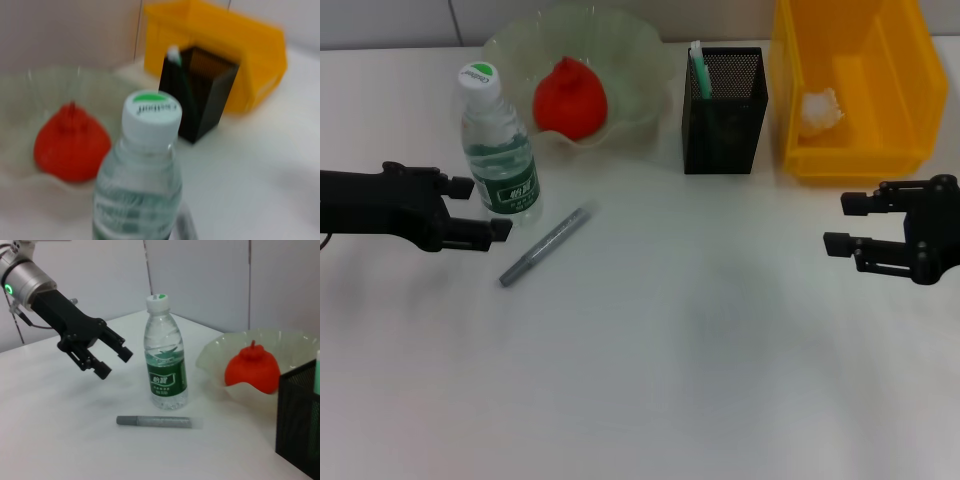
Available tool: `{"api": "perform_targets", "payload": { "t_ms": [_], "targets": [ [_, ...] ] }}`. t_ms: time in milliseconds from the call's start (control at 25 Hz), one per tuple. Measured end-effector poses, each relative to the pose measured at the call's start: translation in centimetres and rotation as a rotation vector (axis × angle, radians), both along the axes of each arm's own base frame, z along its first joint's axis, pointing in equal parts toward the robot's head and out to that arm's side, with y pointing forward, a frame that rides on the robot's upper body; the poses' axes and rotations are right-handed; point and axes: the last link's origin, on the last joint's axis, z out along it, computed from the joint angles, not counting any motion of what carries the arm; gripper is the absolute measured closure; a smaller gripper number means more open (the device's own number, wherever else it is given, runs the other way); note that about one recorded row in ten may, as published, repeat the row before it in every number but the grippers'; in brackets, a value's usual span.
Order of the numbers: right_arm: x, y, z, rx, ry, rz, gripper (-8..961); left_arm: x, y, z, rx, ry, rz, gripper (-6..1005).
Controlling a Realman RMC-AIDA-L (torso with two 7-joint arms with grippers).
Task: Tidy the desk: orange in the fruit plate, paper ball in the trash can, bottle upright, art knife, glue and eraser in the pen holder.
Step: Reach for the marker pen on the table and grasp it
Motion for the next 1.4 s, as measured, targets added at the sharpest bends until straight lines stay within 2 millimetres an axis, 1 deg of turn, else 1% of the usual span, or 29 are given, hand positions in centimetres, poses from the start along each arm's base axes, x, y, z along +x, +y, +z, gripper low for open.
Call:
{"api": "perform_targets", "payload": {
  "t_ms": [40, 120, 160, 240, 280, 400, 440, 480, 560, 640, 680, 840, 920, 1040, 1080, 1200, 1400],
  "targets": [
    [0.2, -0.1, 0.1, 0.003, 0.000, -0.004, 399, 0.0, 0.0, 0.0, 0.000, 0.000, 0.000, 204],
    [0.4, -0.2, 0.2, 0.007, 0.001, -0.011, 399, 1.6, 0.2, -0.4, -0.041, 0.116, 0.034, 204],
    [0.5, -0.3, 0.1, 0.006, 0.000, -0.013, 399, 1.6, 0.2, -0.4, -0.041, 0.116, 0.034, 204],
    [0.5, -0.3, 0.1, 0.005, -0.002, -0.014, 398, 2.6, 0.3, -1.0, -0.066, 0.200, 0.058, 204],
    [0.6, -0.4, 0.1, 0.004, -0.003, -0.016, 398, 3.4, 0.4, -1.6, -0.085, 0.238, 0.075, 204],
    [0.7, -0.4, 0.0, 0.001, -0.001, -0.017, 397, 4.6, 0.3, -2.7, -0.115, 0.265, 0.082, 204],
    [0.8, -0.5, -0.1, -0.001, 0.000, -0.017, 396, 4.6, 0.3, -2.7, -0.115, 0.265, 0.082, 205],
    [0.8, -0.5, -0.2, -0.003, 0.001, -0.016, 396, 5.0, 0.4, -3.1, -0.124, 0.271, 0.081, 205],
    [0.9, -0.5, -0.3, -0.008, 0.002, -0.013, 396, 6.2, 0.4, -4.4, -0.153, 0.290, 0.078, 205],
    [0.9, -0.5, -0.5, -0.011, 0.003, -0.012, 395, 6.4, 0.3, -4.8, -0.162, 0.295, 0.076, 205],
    [1.0, -0.5, -0.5, -0.012, 0.003, -0.009, 395, 7.1, 0.4, -5.9, -0.174, 0.321, 0.060, 205],
    [1.1, -0.6, -0.6, -0.016, 0.005, -0.007, 393, 7.5, 0.6, -6.6, -0.161, 0.352, 0.049, 205],
    [1.0, -0.6, -0.8, -0.021, 0.007, -0.006, 393, 7.8, 0.9, -7.6, -0.160, 0.393, 0.038, 205],
    [1.0, -0.5, -0.9, -0.025, 0.008, -0.004, 392, 7.8, 1.1, -8.1, -0.166, 0.411, 0.037, 205],
    [0.9, -0.5, -0.9, -0.026, 0.008, -0.003, 392, 7.5, 1.6, -8.6, -0.166, 0.443, 0.047, 205],
    [0.9, -0.5, -1.0, -0.028, 0.008, -0.001, 391, 7.2, 2.1, -9.0, -0.168, 0.467, 0.059, 205],
    [0.8, -0.6, -1.0, -0.033, 0.010, -0.002, 389, 7.0, 2.9, -9.1, -0.166, 0.507, 0.067, 205]
  ]
}}
